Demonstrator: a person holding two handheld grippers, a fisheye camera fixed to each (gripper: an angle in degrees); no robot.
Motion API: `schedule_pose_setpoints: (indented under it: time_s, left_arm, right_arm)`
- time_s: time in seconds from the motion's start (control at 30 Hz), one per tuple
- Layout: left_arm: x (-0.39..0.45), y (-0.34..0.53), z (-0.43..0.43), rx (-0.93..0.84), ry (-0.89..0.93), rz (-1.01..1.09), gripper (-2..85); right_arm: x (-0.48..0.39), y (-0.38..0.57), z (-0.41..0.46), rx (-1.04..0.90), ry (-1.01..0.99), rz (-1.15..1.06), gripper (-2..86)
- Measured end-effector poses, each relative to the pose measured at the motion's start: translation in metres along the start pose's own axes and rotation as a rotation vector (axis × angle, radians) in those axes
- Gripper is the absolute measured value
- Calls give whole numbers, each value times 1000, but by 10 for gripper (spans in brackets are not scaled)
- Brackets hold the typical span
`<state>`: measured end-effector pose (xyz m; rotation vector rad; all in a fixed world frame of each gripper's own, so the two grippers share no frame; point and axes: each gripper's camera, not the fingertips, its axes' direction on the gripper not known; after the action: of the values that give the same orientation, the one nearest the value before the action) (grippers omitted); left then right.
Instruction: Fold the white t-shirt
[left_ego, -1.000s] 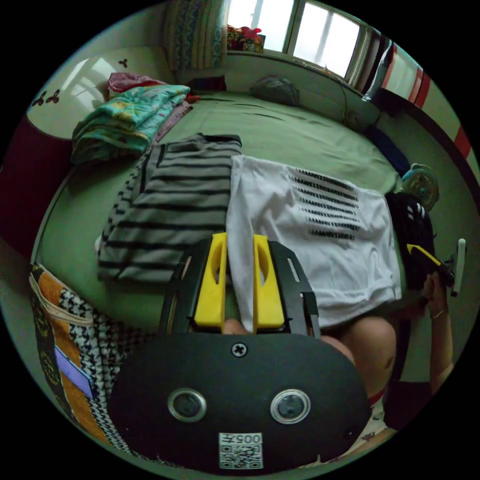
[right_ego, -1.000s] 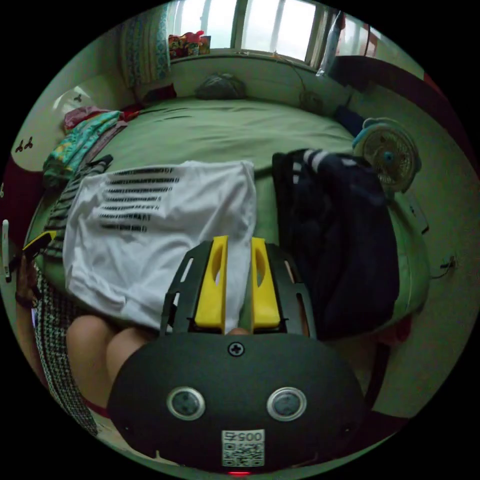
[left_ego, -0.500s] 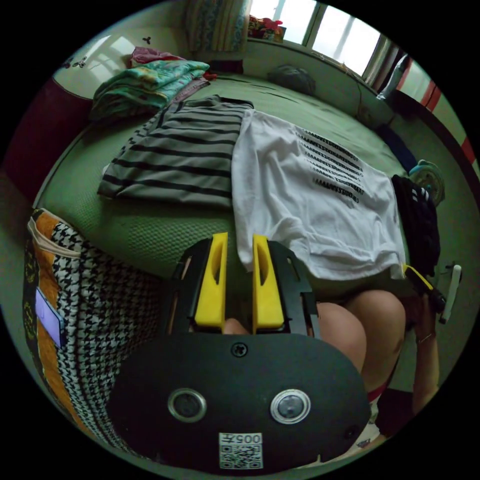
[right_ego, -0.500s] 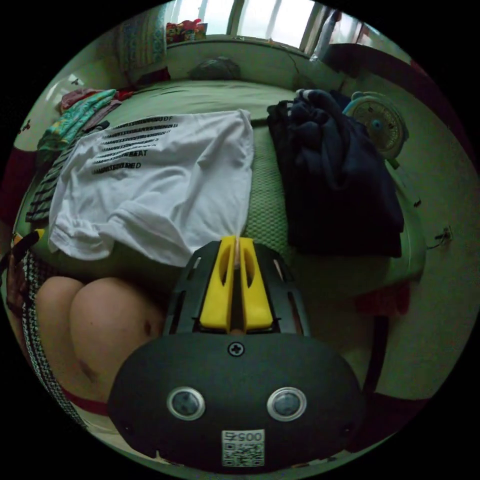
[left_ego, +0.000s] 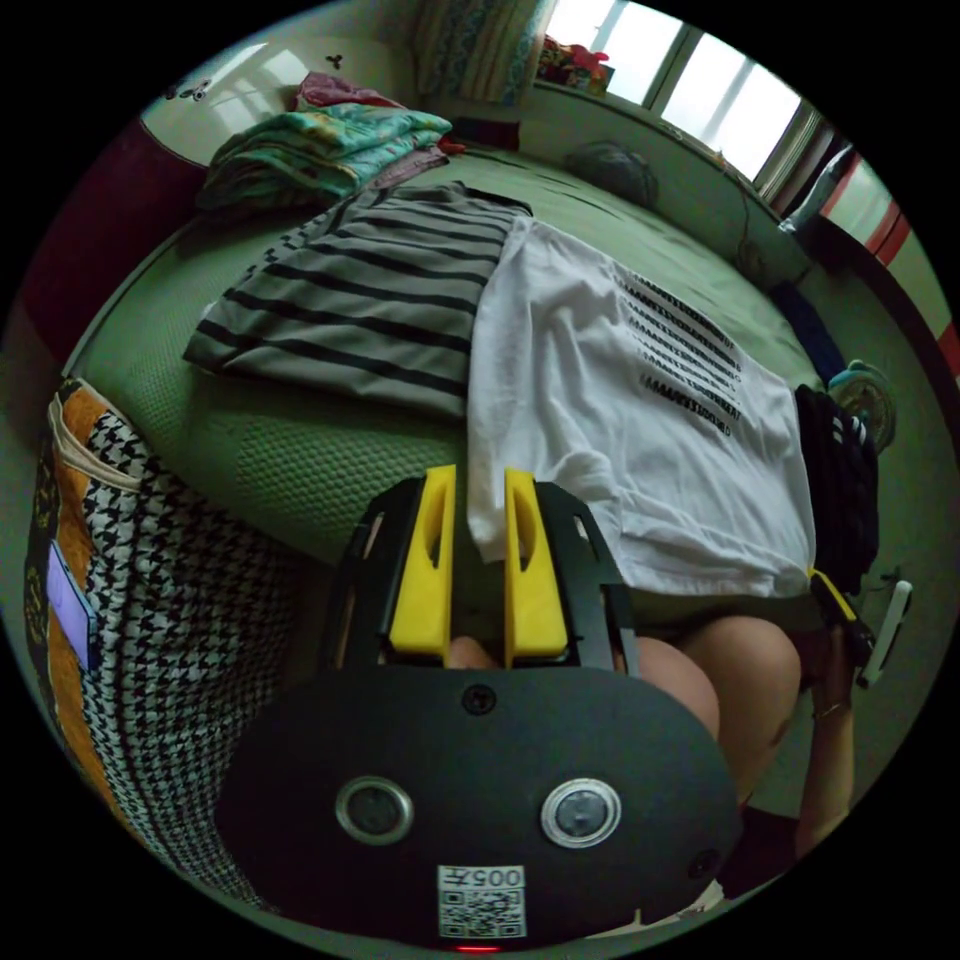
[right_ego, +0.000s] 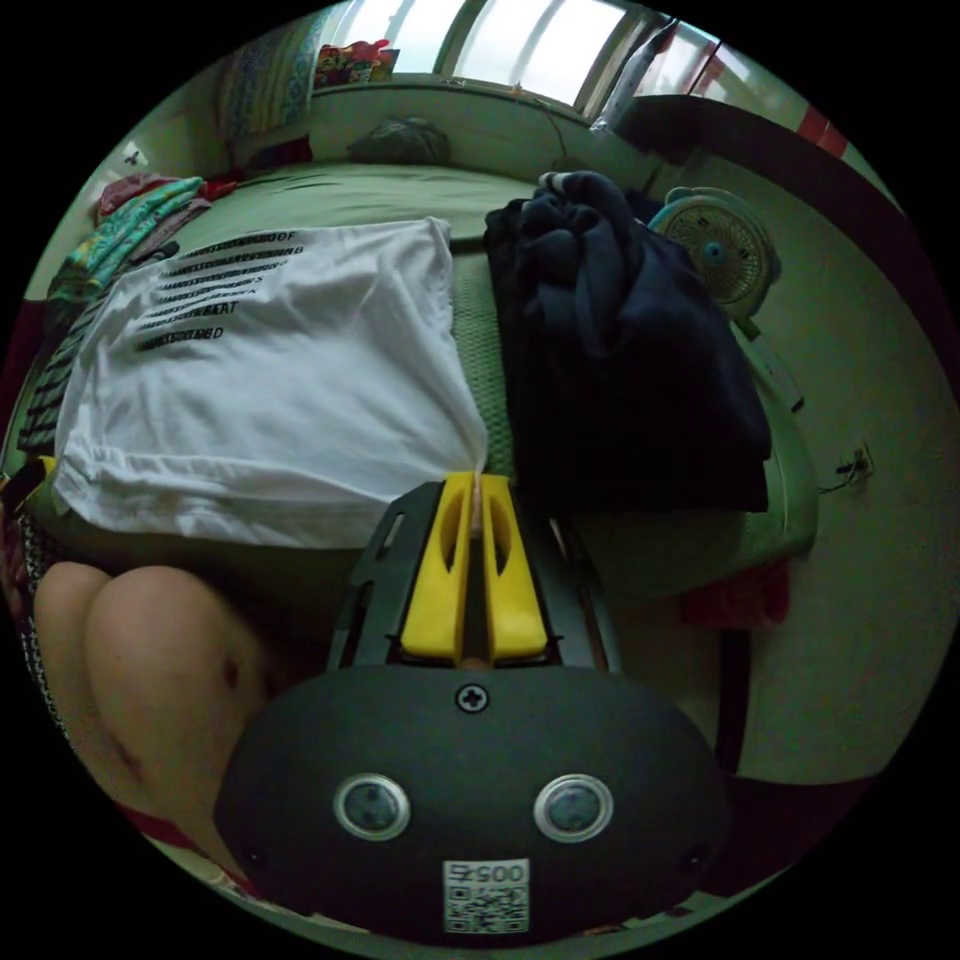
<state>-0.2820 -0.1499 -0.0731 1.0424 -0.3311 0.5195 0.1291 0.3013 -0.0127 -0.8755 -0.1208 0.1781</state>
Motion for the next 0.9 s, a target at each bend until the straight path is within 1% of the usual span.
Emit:
schedule_pose_setpoints:
  time_s: [0.17,0.33,0.53,0.63,0.67,0.77,0.9]
  left_arm:
    - [6,11,-1,-65,-27,17,86]
    - [11,32,-23,-67,-29,39,88]
    - [19,56,-48,-106,-89,97,81]
    - [26,64,-62,-141,-129,123,58]
    - [27,67,-69,-153,-130,131,36]
    - [26,78,-99,-135,-147,146,14]
    - [18,100,-165,-37,-193,179,5]
  right_arm:
    - [4,13,-10,8,10,10,-10]
    - [16,30,-25,9,-9,31,-9]
    - [27,50,-43,10,-6,31,-10]
    - [34,60,-52,2,-1,25,-13]
    - [35,61,-55,-3,1,23,-13]
    - [48,71,-70,-15,-22,6,-16]
    - [77,94,-110,53,-81,30,-16]
